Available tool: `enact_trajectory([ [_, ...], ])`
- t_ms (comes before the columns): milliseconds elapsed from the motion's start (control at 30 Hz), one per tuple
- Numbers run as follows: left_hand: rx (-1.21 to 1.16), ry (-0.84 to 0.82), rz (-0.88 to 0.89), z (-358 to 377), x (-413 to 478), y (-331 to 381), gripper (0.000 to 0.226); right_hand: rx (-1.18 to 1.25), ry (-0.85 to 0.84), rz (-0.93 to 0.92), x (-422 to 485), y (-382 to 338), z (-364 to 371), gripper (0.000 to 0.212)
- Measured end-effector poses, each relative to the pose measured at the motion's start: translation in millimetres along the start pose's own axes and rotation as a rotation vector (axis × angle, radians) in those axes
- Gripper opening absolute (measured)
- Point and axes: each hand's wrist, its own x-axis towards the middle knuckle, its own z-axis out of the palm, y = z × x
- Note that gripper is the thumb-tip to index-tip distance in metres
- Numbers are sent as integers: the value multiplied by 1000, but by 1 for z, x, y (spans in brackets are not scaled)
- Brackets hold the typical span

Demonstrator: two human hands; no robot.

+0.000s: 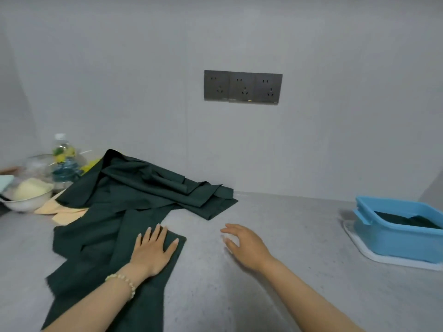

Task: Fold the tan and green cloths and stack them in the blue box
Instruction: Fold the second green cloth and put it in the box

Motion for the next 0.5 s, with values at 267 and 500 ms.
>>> enact_trajectory([
  [267, -259, -99, 106, 3, -19, 27, 65, -7, -88, 53, 7, -29, 44, 44],
  [500, -1091, -288, 255, -10, -47, 80, 62, 44, 42, 141, -9, -17, 27, 13],
])
